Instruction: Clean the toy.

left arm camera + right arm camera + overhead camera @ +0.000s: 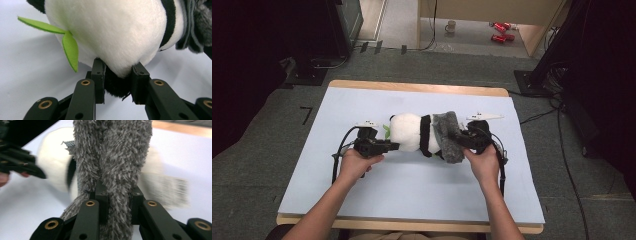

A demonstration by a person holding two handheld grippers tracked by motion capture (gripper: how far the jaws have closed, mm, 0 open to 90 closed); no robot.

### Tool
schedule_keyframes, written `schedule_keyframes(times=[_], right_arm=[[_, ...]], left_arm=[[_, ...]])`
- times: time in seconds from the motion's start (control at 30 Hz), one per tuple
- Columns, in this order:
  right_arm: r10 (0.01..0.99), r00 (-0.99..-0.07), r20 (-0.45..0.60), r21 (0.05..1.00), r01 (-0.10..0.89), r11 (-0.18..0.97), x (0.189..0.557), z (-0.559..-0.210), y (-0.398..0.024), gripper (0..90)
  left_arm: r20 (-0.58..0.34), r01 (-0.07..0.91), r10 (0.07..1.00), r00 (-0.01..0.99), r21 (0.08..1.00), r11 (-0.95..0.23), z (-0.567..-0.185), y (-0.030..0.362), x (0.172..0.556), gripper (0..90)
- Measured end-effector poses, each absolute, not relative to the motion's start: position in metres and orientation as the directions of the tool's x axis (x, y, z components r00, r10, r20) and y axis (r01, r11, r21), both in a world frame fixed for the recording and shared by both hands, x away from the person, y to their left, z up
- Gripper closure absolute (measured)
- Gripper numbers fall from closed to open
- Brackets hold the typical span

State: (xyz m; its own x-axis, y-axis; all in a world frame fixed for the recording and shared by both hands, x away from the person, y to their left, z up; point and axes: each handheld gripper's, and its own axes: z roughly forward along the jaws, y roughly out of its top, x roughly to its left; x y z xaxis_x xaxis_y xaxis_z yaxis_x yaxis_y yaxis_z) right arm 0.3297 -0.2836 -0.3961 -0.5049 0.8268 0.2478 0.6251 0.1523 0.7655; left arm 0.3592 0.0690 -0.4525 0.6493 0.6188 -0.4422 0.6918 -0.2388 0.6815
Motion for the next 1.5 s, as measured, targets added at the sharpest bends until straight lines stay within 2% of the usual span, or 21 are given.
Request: schedule_keyframes(times=[0.17, 0.4, 0.57, 0.7, 0.77, 0.87, 1.03, 1.17, 1.27, 1.5], right_arm=[[0.807, -0.503, 0.310, 0.773, 0.627, 0.094, 0.328, -0.386, -0.291, 77.7], [0.733, -0.596, 0.329, 0.807, 0.581, 0.110, 0.317, -0.367, -0.268, 77.6], [0.699, -0.629, 0.341, 0.769, 0.614, 0.178, 0.314, -0.377, -0.247, 77.5], [0.713, -0.620, 0.328, 0.738, 0.639, 0.216, 0.313, -0.388, -0.248, 77.4], [0.712, -0.613, 0.343, 0.738, 0.645, 0.200, 0.314, -0.392, -0.253, 77.4], [0.719, -0.601, 0.349, 0.740, 0.648, 0.182, 0.317, -0.396, -0.255, 77.4], [0.729, -0.599, 0.332, 0.752, 0.634, 0.179, 0.323, -0.400, -0.252, 77.4], [0.738, -0.593, 0.322, 0.754, 0.632, 0.179, 0.330, -0.400, -0.253, 77.4], [0.739, -0.592, 0.321, 0.758, 0.629, 0.174, 0.334, -0.400, -0.249, 77.4], [0.742, -0.594, 0.311, 0.767, 0.618, 0.173, 0.344, -0.394, -0.243, 77.1]], left_arm=[[-0.500, 0.727, 0.597, 0.627, 0.651, -0.218, -0.455, 0.071, 0.361, 70.8], [-0.443, 0.679, 0.597, 0.668, 0.691, -0.247, -0.451, 0.067, 0.354, 71.2], [-0.447, 0.684, 0.588, 0.674, 0.678, -0.269, -0.445, 0.067, 0.341, 71.1], [-0.424, 0.667, 0.585, 0.691, 0.686, -0.290, -0.440, 0.067, 0.328, 71.0], [-0.414, 0.660, 0.587, 0.696, 0.692, -0.293, -0.443, 0.066, 0.327, 70.2], [-0.382, 0.641, 0.600, 0.703, 0.707, -0.300, -0.447, 0.064, 0.328, 65.7], [-0.330, 0.613, 0.615, 0.716, 0.719, -0.328, -0.446, 0.065, 0.327, 53.2], [-0.329, 0.571, 0.602, 0.728, 0.777, -0.266, -0.442, 0.077, 0.328, 45.4], [-0.340, 0.547, 0.582, 0.739, 0.807, -0.223, -0.438, 0.085, 0.329, 41.4], [-0.255, 0.459, 0.553, 0.793, 0.847, -0.269, -0.439, 0.082, 0.333, 35.8]])
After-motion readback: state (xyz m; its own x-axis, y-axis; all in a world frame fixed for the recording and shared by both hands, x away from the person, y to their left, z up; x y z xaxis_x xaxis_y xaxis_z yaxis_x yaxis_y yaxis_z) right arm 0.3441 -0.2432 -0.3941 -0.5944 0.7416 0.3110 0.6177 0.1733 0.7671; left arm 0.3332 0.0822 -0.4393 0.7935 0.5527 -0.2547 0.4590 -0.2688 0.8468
